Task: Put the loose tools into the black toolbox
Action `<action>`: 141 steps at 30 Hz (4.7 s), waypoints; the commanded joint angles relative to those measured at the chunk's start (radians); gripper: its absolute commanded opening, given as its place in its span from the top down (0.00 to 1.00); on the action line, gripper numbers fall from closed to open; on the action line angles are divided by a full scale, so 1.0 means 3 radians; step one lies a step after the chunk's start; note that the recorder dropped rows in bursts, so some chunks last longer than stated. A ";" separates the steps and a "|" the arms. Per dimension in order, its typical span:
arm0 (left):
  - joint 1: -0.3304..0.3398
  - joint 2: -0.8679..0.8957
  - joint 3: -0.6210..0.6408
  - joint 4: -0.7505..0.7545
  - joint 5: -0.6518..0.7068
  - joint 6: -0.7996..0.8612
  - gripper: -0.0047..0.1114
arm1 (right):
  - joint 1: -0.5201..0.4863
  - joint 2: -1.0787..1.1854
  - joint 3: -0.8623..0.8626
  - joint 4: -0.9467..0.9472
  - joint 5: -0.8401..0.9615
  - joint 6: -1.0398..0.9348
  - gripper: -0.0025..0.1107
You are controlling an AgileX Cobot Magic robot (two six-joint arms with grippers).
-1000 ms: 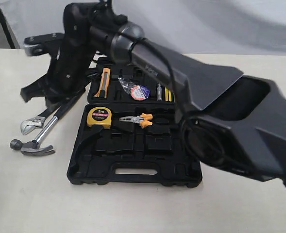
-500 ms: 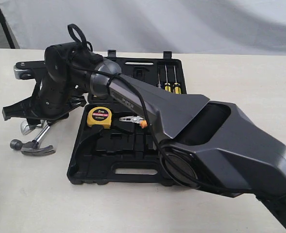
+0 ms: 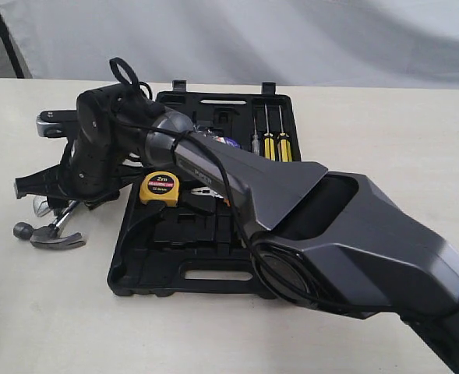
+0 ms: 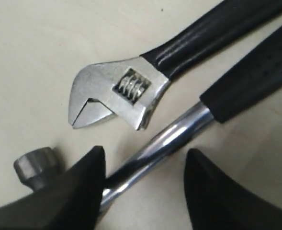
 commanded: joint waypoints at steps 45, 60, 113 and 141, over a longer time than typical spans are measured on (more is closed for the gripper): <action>0.0011 -0.0027 0.0031 -0.0045 -0.0057 -0.0034 0.95 | 0.0283 -0.0165 0.0020 -0.0792 0.0514 0.0098 0.98; 0.0011 -0.0027 0.0031 -0.0045 -0.0057 -0.0034 0.95 | 0.0127 -0.0923 -0.0215 -0.0734 0.0720 0.0835 0.97; 0.0011 -0.0027 0.0031 -0.0045 -0.0057 -0.0034 0.95 | -0.0473 -0.3060 0.3871 -0.0654 -0.0277 -0.2095 0.98; 0.0011 -0.0027 0.0031 -0.0045 -0.0057 -0.0034 0.95 | -0.0465 -0.2265 0.3871 -0.0548 -0.0636 -0.6825 0.59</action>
